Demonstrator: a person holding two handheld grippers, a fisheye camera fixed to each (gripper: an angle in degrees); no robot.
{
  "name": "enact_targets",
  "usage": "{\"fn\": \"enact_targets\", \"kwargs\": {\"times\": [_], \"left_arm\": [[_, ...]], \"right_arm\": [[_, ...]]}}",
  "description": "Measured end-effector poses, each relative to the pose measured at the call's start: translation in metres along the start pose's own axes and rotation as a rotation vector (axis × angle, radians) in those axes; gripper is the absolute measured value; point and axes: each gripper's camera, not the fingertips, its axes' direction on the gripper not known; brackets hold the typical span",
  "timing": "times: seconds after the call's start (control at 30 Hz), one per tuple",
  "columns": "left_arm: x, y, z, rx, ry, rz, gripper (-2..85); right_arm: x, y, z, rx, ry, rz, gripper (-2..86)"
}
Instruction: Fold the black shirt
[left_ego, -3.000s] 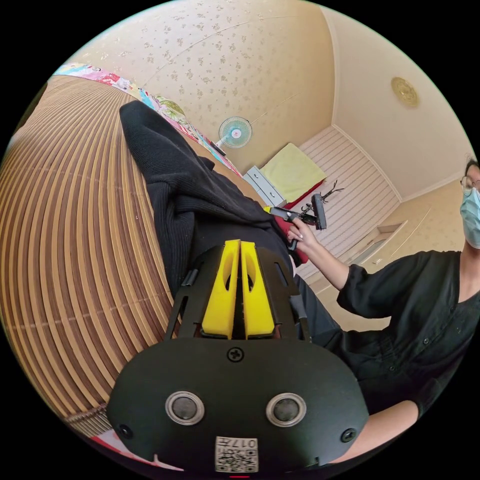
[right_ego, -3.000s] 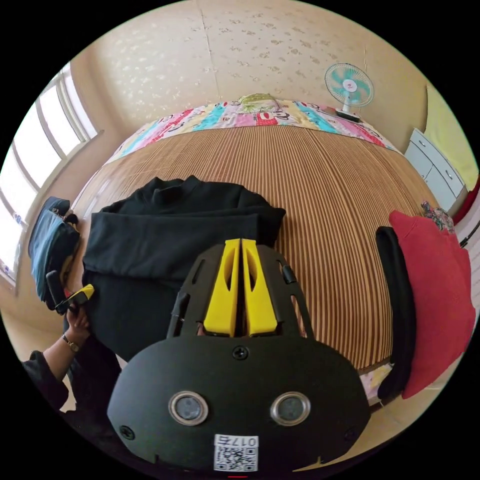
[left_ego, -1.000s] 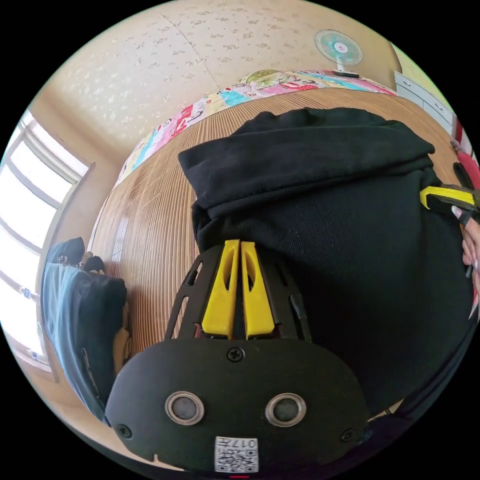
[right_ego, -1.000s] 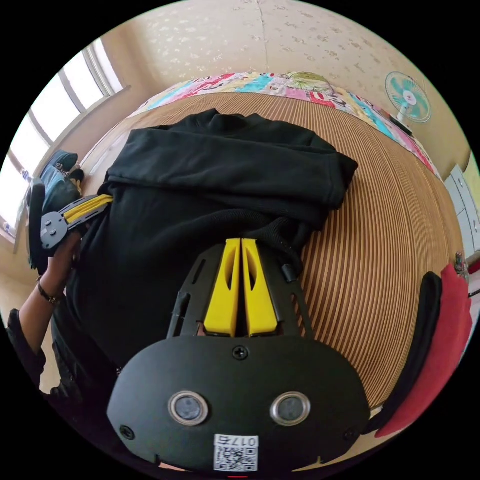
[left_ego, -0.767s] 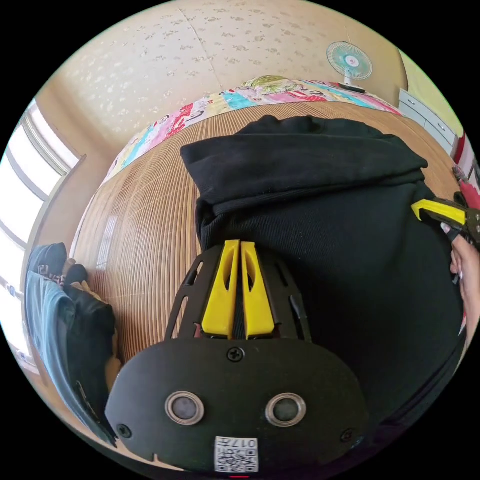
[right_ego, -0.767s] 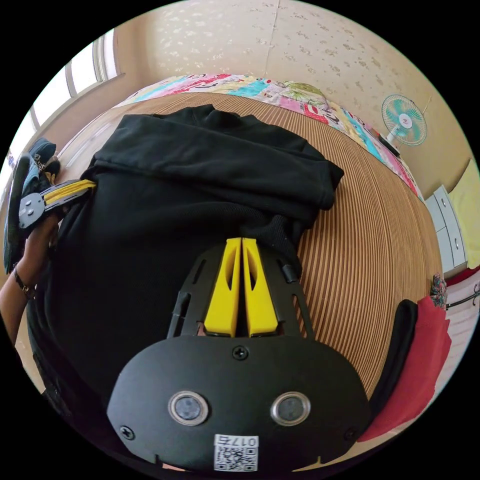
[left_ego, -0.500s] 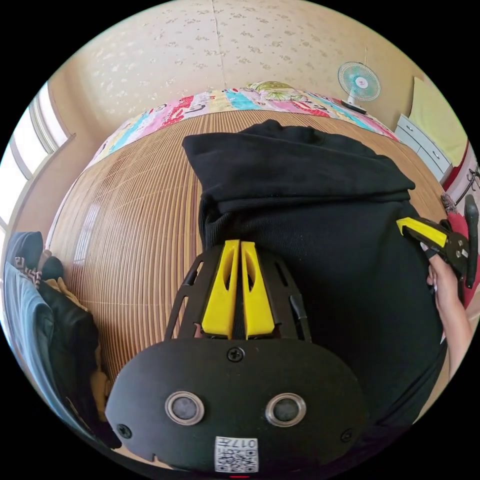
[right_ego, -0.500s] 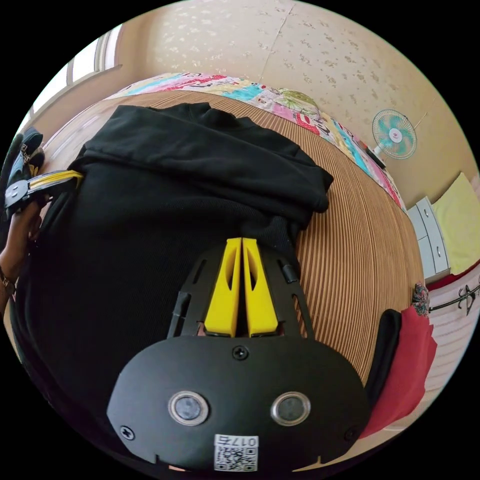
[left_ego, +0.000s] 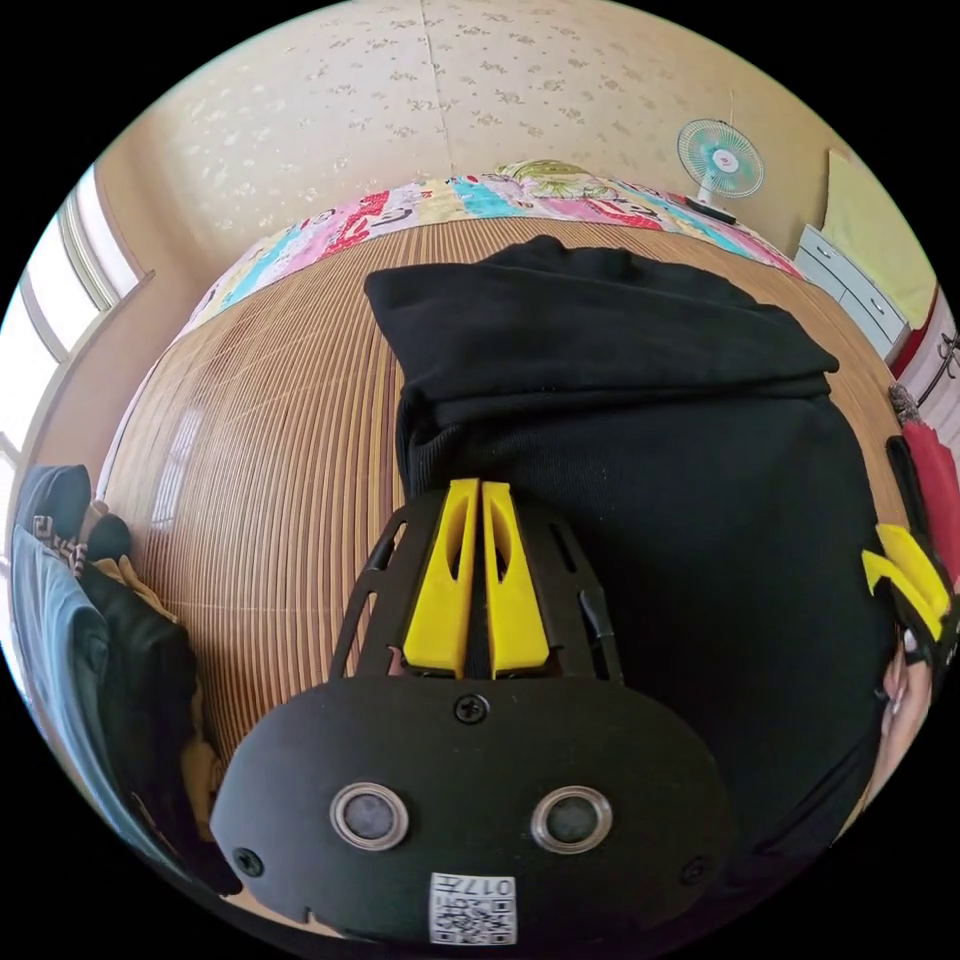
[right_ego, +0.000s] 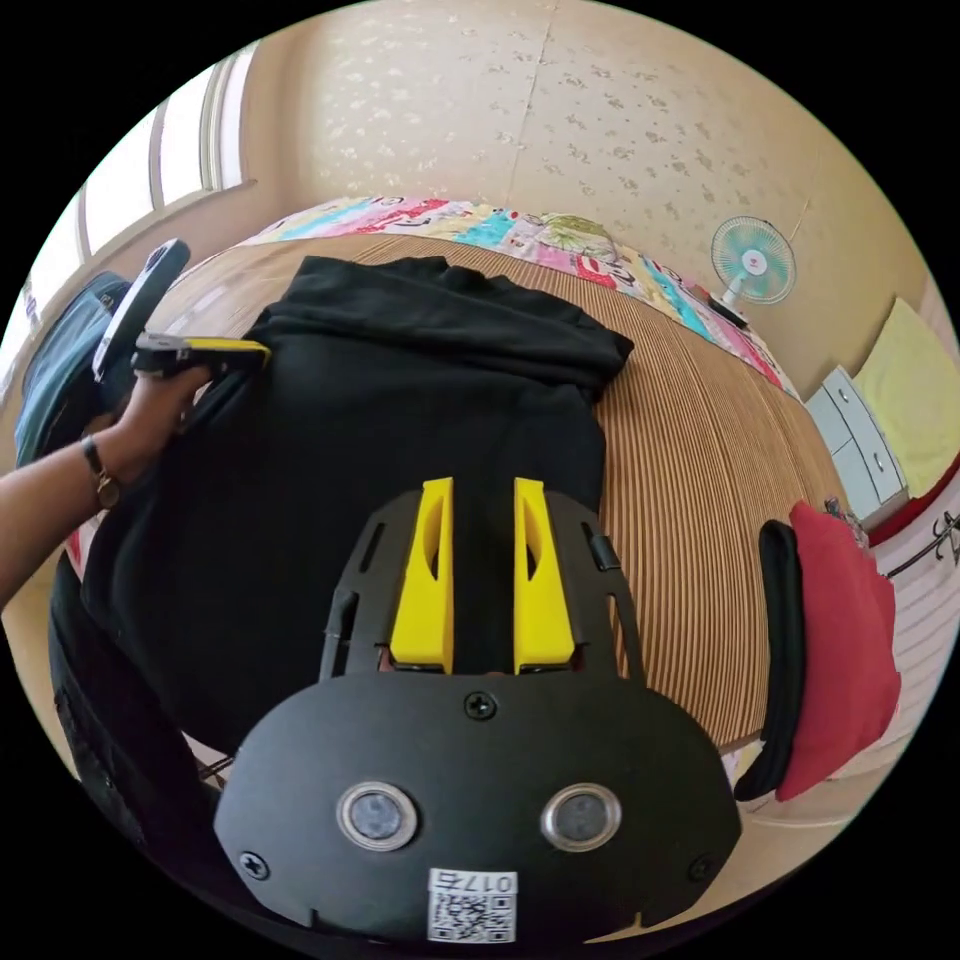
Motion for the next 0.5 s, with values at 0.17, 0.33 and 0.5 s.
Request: {"fn": "enact_targets", "kwargs": {"times": [0.17, 0.33, 0.5], "left_arm": [[0.004, -0.003, -0.008, 0.004, -0.042, 0.014, -1.0], [0.009, -0.01, -0.017, 0.005, -0.104, 0.036, -1.0], [-0.01, -0.02, -0.033, -0.016, -0.069, -0.003, -0.8]], "right_arm": [[0.009, 0.043, 0.017, 0.014, -0.116, 0.03, 9.9], [0.019, 0.043, 0.029, 0.013, -0.194, 0.063, 10.2], [0.004, 0.039, 0.031, 0.017, -0.149, 0.056, 10.2]]}}
